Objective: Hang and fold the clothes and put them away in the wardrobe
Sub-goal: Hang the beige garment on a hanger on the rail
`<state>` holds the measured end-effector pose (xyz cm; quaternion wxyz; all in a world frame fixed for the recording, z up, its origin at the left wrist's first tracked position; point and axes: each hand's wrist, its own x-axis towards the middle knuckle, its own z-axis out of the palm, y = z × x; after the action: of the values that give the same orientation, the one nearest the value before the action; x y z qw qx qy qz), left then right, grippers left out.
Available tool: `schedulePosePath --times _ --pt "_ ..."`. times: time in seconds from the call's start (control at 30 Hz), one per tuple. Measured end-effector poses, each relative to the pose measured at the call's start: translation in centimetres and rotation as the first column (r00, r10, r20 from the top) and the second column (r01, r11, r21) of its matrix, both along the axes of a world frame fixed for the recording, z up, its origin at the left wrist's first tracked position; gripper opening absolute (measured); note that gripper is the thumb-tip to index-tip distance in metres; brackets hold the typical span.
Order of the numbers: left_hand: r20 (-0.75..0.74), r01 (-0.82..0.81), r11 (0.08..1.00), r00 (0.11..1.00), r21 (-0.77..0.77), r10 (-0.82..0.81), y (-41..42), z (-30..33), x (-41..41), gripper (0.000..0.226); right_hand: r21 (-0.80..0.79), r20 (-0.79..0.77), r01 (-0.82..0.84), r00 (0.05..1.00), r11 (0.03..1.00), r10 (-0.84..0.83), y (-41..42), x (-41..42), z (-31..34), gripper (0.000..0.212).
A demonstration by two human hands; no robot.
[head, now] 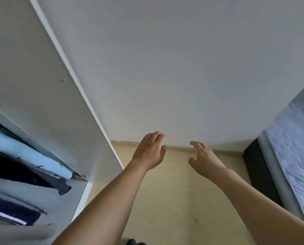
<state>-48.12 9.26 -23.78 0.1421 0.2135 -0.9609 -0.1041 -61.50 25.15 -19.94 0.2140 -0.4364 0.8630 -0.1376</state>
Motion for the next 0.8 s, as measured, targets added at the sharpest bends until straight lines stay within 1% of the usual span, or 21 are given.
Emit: schedulePosePath --times 0.13,0.27,0.33,0.4,0.43,0.57,0.63,0.7,0.73,0.8 --pt "0.078 0.127 0.992 0.989 -0.008 -0.126 6.4 -0.4 -6.9 0.043 0.03 0.036 0.082 0.996 0.996 -0.083 6.7 -5.4 -0.7 0.059" --pt "0.183 0.154 0.987 0.97 0.034 -0.158 9.5 -2.6 -12.5 0.043 0.068 0.098 0.179 0.978 0.981 -0.185 12.1 -9.8 -2.8 0.061" --pt "0.211 0.182 0.982 0.96 0.04 -0.186 11.5 -4.0 -15.4 0.049 0.099 0.096 0.228 0.967 0.969 -0.238 15.3 -12.1 -3.9 0.061" --pt "0.209 0.221 0.973 0.95 0.074 -0.232 14.6 -4.7 -18.6 0.06 0.121 0.08 0.274 0.955 0.954 -0.285 18.9 -14.3 -4.4 0.06" --pt "0.203 0.249 0.965 0.944 0.082 -0.261 16.4 -4.9 -20.5 0.061 0.124 0.072 0.296 0.949 0.947 -0.306 20.8 -15.6 -4.6 0.06" --pt "0.193 0.345 0.938 0.918 0.038 -0.346 23.5 -5.3 -27.6 0.051 0.097 0.057 0.341 0.936 0.935 -0.348 27.6 -20.3 -5.2 0.06" --pt "0.218 0.35 0.936 0.911 0.041 -0.35 26.2 -5.5 -30.4 0.047 0.105 0.06 0.342 0.935 0.934 -0.35 30.6 -22.3 -5.7 0.058" --pt "0.229 0.338 0.94 0.912 0.044 -0.339 30.7 -6.0 -33.6 0.047 0.111 0.052 0.347 0.934 0.931 -0.354 35.1 -25.6 -6.3 0.057" --pt "0.222 0.315 0.948 0.923 0.041 -0.316 33.5 -6.3 -35.0 0.047 0.105 0.054 0.333 0.939 0.937 -0.34 37.6 -27.5 -6.9 0.058" --pt "0.226 0.252 0.964 0.938 0.083 -0.265 36.9 -6.8 -36.3 0.042 0.087 0.07 0.302 0.949 0.949 -0.308 40.6 -29.7 -7.5 0.057"
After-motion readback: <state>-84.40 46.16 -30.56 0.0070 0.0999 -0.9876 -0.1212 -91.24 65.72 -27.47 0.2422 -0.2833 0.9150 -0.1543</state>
